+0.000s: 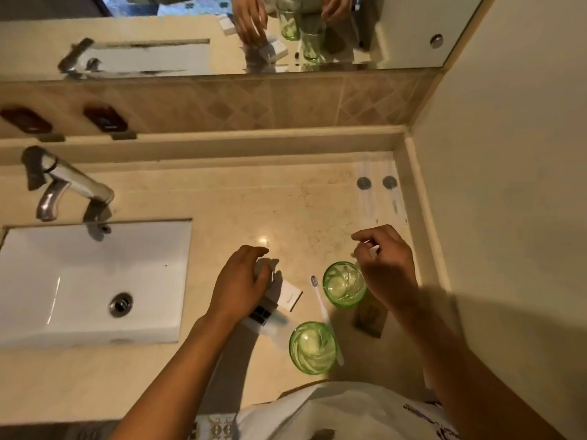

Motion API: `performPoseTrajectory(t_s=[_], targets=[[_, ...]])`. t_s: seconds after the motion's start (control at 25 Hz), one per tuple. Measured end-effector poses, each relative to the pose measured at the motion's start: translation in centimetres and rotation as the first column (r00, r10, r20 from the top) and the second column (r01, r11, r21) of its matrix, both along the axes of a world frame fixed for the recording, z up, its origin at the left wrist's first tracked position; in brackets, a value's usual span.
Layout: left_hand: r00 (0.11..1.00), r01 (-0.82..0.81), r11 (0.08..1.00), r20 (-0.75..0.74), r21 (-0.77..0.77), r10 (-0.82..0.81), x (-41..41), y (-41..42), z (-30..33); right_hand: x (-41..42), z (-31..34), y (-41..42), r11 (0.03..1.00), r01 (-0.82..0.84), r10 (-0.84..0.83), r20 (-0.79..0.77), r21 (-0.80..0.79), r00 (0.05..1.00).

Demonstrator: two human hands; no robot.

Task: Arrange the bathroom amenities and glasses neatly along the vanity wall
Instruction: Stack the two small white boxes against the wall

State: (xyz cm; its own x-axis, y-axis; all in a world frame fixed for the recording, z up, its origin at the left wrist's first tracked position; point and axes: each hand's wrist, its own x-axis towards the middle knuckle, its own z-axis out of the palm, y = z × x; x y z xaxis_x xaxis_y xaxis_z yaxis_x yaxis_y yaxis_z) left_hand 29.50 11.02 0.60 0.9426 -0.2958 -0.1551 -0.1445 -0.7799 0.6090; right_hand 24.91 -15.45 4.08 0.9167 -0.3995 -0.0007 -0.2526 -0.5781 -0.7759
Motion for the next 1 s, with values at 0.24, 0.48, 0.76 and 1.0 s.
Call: performPoseTrajectory(t_s=[0.24,0.48,0.76,1.0], targets=[[0.980,-0.196,0.980,-0.028,-0.041,0.195,-6.6,2.8,0.6,-2.9,1.7,4.4,0.977,-0.178,0.181,-0.013,0.118,0.983],[0.930,-0.367,0.930,-0.030,0.003,0.367,-12.8,4.1,1.7,-4.5,0.6,7.5,0.903,-0.383,0.397,-0.034,0.196,0.917],[0.874,-0.484,0.875,-0.056,0.008,0.484,-17.5,5.9,2.0,-4.3,0.3,10.2,0.837,-0.525,0.543,-0.120,0.152,0.831],[0.864,-0.491,0.866,-0.176,-0.094,0.471,-15.1,7.5,0.9,-1.4,-0.9,12.6,0.834,-0.548,0.522,-0.408,0.062,0.749]])
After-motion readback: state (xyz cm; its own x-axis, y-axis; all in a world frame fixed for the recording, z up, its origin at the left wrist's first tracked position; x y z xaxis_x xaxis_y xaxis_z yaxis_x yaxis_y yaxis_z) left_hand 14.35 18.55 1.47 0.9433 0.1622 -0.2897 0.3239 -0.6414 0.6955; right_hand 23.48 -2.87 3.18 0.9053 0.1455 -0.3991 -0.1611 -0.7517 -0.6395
